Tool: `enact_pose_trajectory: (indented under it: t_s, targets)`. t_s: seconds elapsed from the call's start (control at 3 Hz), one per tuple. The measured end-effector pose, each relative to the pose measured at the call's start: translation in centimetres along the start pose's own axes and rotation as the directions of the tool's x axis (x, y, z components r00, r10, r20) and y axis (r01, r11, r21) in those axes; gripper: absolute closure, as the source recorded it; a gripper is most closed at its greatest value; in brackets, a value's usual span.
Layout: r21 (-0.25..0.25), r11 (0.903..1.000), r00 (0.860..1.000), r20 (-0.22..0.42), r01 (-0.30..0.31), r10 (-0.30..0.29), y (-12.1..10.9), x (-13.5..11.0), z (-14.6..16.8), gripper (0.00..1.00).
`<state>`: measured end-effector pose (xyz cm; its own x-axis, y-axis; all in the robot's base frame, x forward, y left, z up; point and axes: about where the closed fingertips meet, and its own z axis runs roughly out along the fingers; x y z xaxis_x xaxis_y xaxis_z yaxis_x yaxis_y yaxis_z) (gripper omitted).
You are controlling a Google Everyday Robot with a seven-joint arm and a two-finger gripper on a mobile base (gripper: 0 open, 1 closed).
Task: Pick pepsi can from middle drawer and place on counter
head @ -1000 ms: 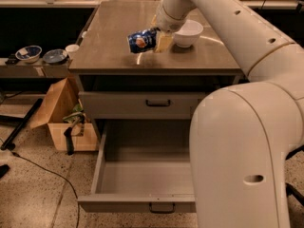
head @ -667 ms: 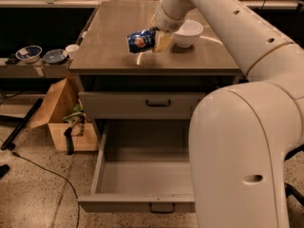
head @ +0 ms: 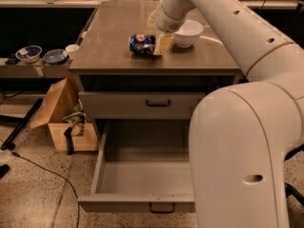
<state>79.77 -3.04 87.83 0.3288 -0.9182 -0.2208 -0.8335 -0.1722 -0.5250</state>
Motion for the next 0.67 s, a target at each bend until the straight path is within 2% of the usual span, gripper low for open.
enact_pose_trajectory:
  t_s: [0.33, 0.67]
  targets:
    - [0.000, 1.0000, 1.000, 0.000, 0.000, 0.000, 0.00, 0.00, 0.01, 0.00]
    - [0.000, 1.0000, 1.000, 0.000, 0.000, 0.000, 0.00, 0.00, 0.01, 0.00]
